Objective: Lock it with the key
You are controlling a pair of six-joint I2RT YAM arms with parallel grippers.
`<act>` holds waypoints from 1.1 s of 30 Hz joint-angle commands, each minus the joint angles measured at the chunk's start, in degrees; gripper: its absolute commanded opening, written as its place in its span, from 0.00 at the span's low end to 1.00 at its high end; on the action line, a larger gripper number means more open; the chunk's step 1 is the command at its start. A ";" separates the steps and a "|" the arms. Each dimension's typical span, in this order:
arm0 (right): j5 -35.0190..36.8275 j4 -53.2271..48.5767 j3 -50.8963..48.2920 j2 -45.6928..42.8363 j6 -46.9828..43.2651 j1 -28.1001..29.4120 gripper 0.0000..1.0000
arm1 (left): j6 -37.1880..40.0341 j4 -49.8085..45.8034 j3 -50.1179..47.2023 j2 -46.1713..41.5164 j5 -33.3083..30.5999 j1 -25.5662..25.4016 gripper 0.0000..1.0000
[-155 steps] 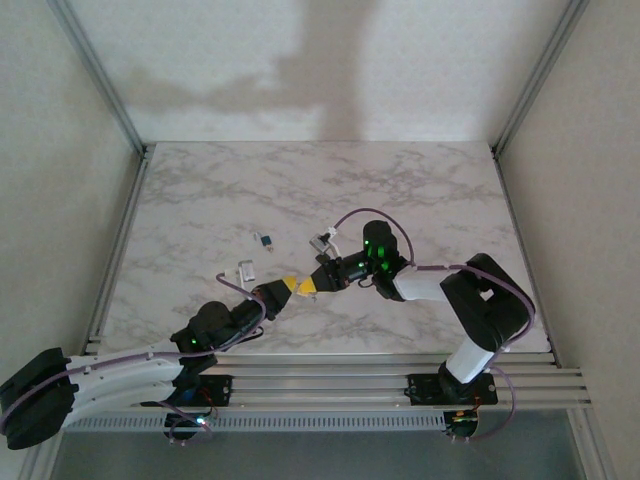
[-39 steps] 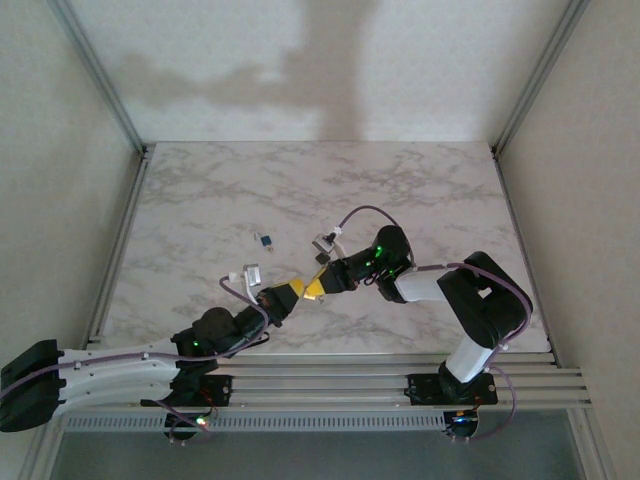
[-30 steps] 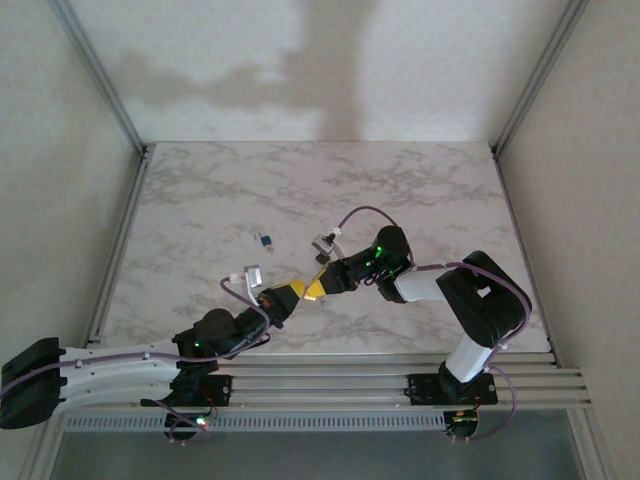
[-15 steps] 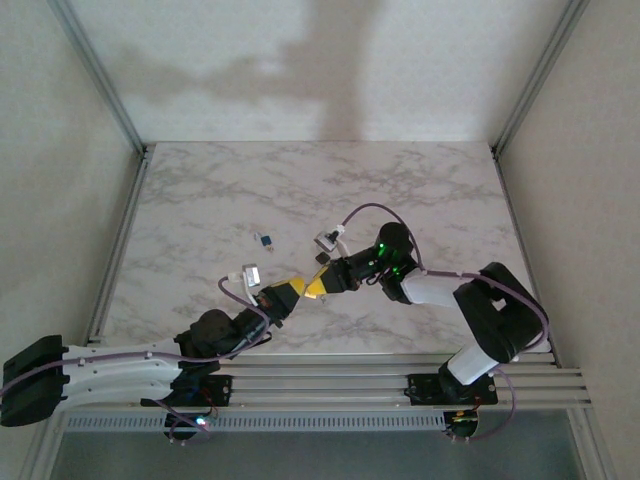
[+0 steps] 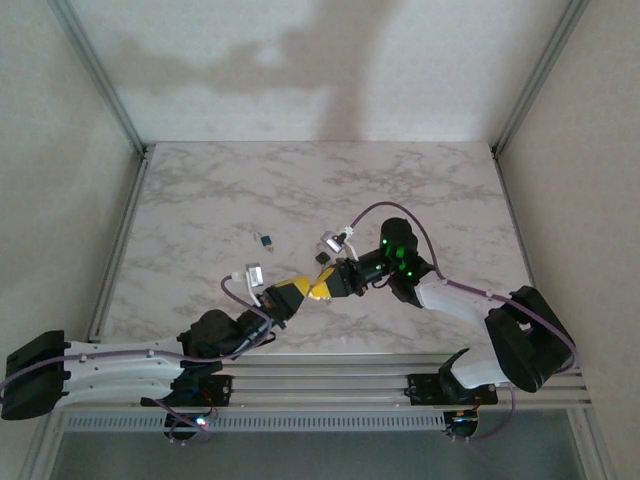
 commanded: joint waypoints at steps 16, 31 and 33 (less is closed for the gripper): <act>18.97 13.23 1.86 1.30 15.76 5.16 0.00 | 2.41 -5.06 1.58 3.75 18.04 -5.43 0.00; 17.48 15.43 2.47 2.66 19.58 6.03 0.00 | 4.12 -2.58 -0.45 3.80 16.92 -5.41 0.00; 17.89 13.23 2.80 2.46 18.32 6.08 0.00 | 4.29 -1.64 -0.64 3.97 17.69 -5.47 0.00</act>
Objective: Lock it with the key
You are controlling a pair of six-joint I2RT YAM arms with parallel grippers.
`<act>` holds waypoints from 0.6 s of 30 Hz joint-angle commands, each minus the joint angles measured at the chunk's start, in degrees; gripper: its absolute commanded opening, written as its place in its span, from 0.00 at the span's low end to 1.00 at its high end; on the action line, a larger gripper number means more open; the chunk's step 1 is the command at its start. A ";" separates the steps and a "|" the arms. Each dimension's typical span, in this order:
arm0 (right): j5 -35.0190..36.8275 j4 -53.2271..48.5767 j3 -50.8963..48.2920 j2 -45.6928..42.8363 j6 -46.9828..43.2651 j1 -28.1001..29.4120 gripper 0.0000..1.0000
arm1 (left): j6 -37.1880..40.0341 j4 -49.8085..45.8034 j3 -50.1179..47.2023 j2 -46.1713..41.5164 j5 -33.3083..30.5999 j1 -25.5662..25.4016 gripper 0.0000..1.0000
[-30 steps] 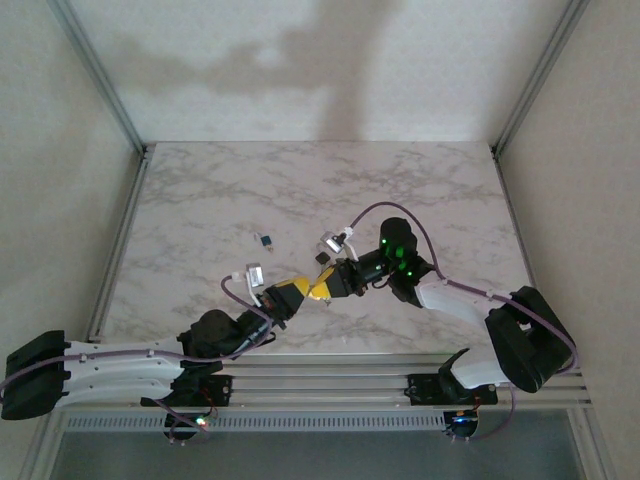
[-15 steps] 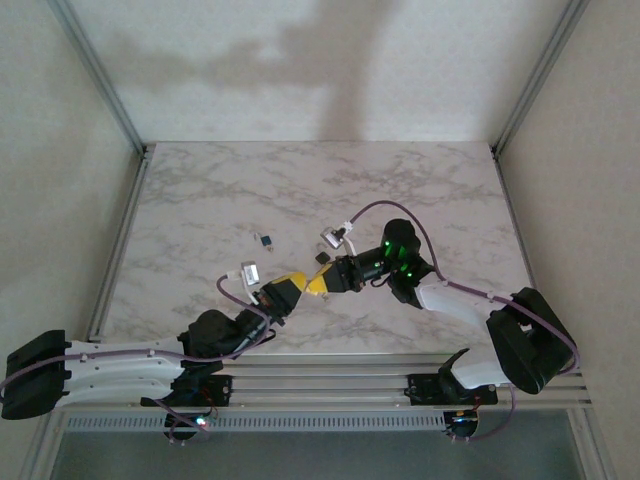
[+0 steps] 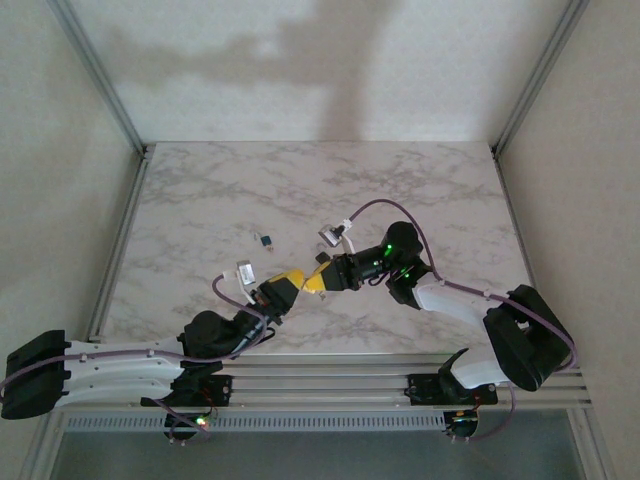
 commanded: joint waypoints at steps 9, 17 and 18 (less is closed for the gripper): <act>12.28 -3.03 4.91 1.28 2.57 4.65 0.00 | 2.25 -7.03 -1.27 4.45 21.53 -5.07 0.00; 14.34 -21.00 5.07 -2.20 -11.22 4.62 0.00 | -1.69 -8.26 -0.59 4.07 21.35 -4.34 0.00; 14.45 -21.90 4.97 -2.33 -12.11 4.67 0.00 | -2.15 -7.97 -0.34 4.08 21.68 -4.27 0.00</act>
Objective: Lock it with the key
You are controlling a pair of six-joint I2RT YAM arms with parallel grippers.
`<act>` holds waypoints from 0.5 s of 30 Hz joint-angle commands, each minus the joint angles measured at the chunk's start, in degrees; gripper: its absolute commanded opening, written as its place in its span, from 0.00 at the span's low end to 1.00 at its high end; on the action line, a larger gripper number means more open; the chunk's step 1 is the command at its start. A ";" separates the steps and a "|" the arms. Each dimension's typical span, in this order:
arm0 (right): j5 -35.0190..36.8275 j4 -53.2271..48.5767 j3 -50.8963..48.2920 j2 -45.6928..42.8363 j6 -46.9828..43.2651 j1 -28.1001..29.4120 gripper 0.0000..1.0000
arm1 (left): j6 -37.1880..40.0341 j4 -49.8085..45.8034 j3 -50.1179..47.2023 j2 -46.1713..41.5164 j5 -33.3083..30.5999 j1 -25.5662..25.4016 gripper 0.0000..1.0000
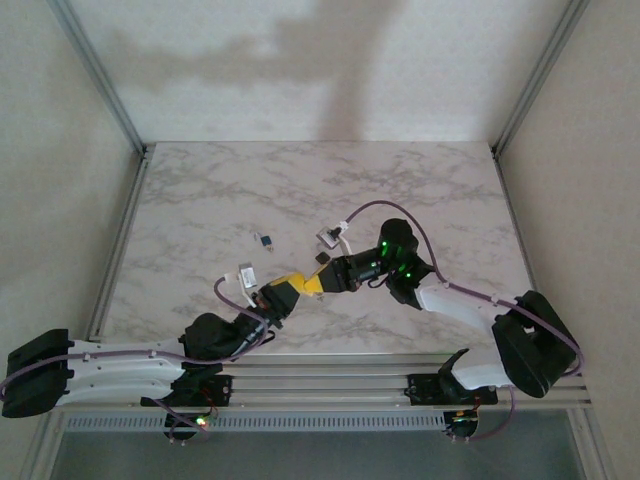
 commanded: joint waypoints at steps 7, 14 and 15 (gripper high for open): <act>11.98 -2.54 1.02 1.61 -4.86 3.67 0.00 | -2.67 -7.75 2.71 4.64 21.72 -3.60 0.00; 10.32 -5.11 0.73 0.86 -8.78 3.74 0.00 | -6.23 -4.48 0.03 2.71 18.14 -1.63 0.00; 10.28 -6.06 0.77 0.89 -9.51 3.75 0.00 | -7.20 -3.63 -0.70 2.13 17.90 -1.02 0.00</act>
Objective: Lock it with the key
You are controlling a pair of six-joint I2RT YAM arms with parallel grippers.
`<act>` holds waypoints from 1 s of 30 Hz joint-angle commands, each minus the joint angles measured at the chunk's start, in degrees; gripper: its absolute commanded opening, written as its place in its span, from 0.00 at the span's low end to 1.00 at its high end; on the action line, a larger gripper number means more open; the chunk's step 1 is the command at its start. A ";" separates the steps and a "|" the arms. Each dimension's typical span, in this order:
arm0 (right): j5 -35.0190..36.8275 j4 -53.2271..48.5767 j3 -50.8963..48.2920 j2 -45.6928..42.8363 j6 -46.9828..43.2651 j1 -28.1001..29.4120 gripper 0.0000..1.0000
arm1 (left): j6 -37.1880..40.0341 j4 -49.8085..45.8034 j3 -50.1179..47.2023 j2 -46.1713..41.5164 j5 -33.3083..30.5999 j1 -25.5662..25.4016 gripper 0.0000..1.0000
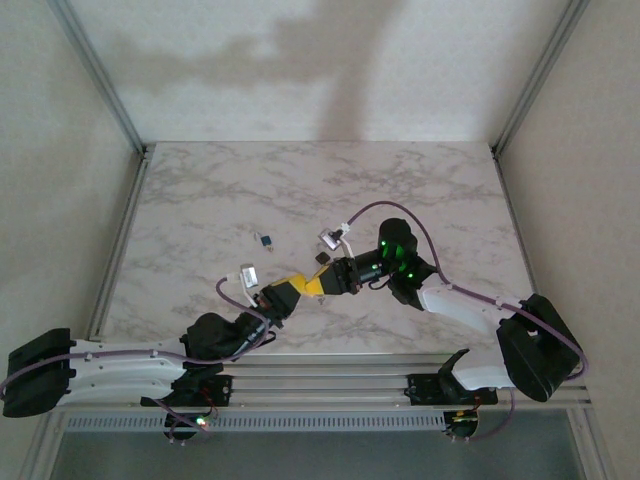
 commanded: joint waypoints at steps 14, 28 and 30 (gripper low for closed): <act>8.30 -6.10 1.44 2.34 -6.99 3.53 0.20 | -14.52 -3.88 -1.31 3.86 14.74 6.12 0.00; 10.28 -9.08 -0.65 -1.05 -8.09 -2.56 0.41 | -18.20 -5.20 -1.31 6.71 17.93 13.50 0.00; 10.59 -8.50 -1.30 -1.64 -7.58 -3.62 0.43 | -18.53 -5.19 -1.29 7.35 18.28 14.19 0.00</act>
